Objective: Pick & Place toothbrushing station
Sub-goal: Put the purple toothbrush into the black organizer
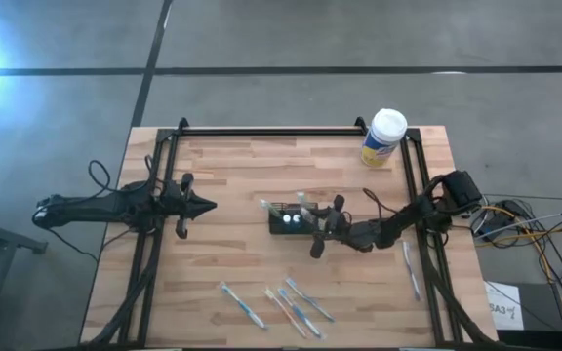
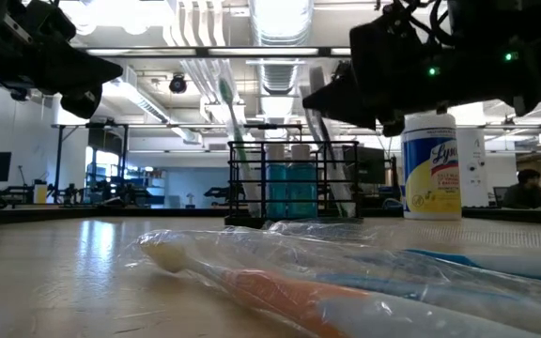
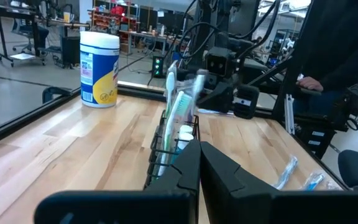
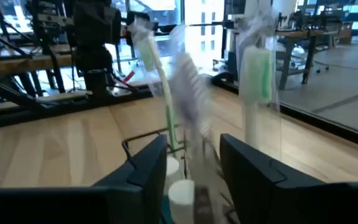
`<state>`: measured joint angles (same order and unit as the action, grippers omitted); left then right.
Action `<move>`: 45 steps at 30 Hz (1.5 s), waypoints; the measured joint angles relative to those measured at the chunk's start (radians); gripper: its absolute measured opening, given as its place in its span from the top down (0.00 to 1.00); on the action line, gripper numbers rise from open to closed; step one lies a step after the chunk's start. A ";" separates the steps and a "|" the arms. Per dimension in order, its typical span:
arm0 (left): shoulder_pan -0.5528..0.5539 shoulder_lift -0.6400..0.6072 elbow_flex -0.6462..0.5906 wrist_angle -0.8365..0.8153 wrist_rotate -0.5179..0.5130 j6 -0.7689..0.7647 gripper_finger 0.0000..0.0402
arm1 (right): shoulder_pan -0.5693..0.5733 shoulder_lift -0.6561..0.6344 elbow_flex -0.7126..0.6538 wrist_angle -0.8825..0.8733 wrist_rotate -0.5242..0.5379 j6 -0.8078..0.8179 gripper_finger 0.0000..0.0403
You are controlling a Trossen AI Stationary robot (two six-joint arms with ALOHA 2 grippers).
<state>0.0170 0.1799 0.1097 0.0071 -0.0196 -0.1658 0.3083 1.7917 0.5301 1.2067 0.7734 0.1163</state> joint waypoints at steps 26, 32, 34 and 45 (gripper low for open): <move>0.001 0.000 0.000 0.041 -0.005 -0.020 0.98 | 0.330 -0.642 0.427 -2.151 -0.068 1.021 0.64; 0.000 0.001 0.000 0.037 -0.005 -0.026 0.98 | 0.367 -0.484 0.499 -2.504 -0.424 1.405 0.66; 0.000 0.001 0.000 0.038 -0.004 -0.037 0.98 | 0.375 -0.426 0.494 -2.514 -0.524 1.434 0.66; 0.000 0.001 0.000 0.037 0.003 -0.073 0.98 | 0.395 -0.181 0.464 -2.472 -0.883 1.479 0.56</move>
<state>0.0166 0.1810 0.1097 0.0441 -0.0166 -0.2386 0.7032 1.6106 0.9941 -1.2657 -0.1092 1.5952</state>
